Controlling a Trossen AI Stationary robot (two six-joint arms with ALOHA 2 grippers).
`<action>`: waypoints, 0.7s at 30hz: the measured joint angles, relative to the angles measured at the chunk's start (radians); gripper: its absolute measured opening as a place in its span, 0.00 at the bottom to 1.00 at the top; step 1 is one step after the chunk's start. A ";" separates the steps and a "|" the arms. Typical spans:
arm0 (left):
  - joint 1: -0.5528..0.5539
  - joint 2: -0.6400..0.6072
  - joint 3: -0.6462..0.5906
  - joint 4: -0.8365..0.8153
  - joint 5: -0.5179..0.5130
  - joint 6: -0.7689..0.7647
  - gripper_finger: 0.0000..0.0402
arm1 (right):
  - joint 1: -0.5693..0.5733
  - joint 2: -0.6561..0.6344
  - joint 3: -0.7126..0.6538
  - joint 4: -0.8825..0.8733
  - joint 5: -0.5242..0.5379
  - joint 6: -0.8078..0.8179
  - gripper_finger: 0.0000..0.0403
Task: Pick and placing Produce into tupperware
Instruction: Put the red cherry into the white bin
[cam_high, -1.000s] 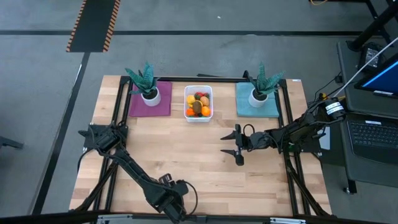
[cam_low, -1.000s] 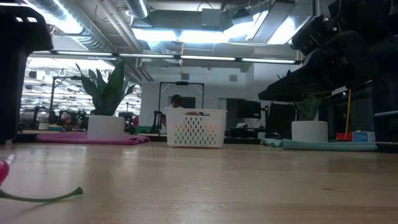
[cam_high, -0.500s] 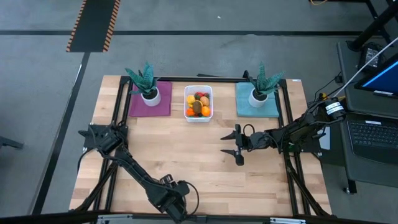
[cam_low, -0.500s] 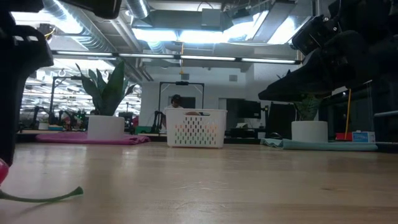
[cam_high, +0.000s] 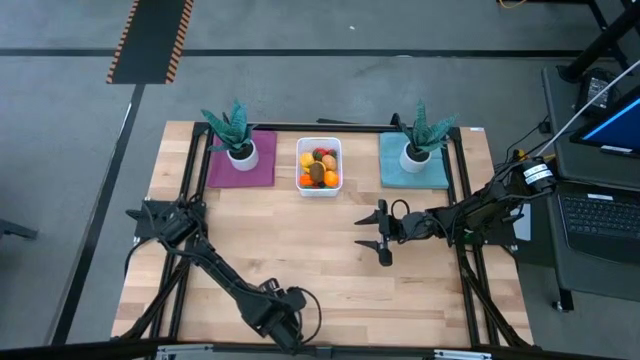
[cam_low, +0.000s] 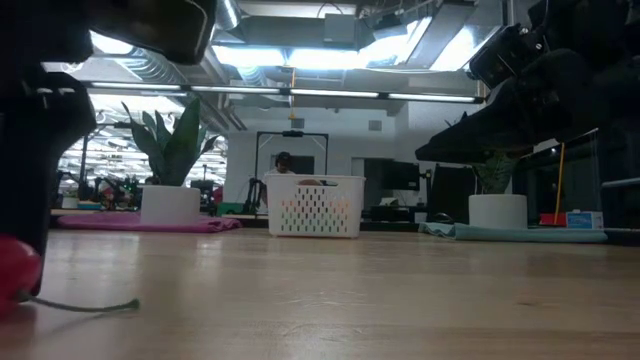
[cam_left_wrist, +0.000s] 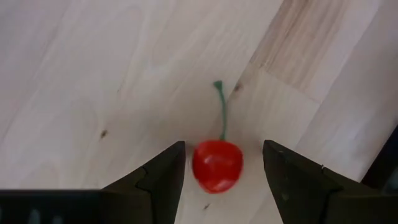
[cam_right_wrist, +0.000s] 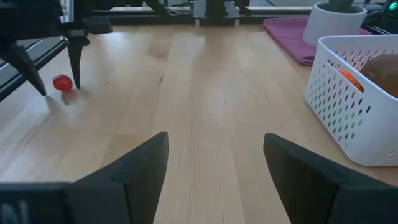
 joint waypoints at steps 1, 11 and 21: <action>0.004 0.000 -0.001 0.000 0.005 0.009 0.51 | 0.000 0.000 0.000 0.000 0.000 0.000 0.66; 0.011 0.000 -0.001 -0.005 0.011 0.023 0.51 | 0.000 0.000 0.000 0.000 0.000 0.000 0.66; 0.012 0.000 -0.002 -0.015 0.010 0.049 0.40 | 0.000 0.000 0.000 0.000 0.000 0.000 0.66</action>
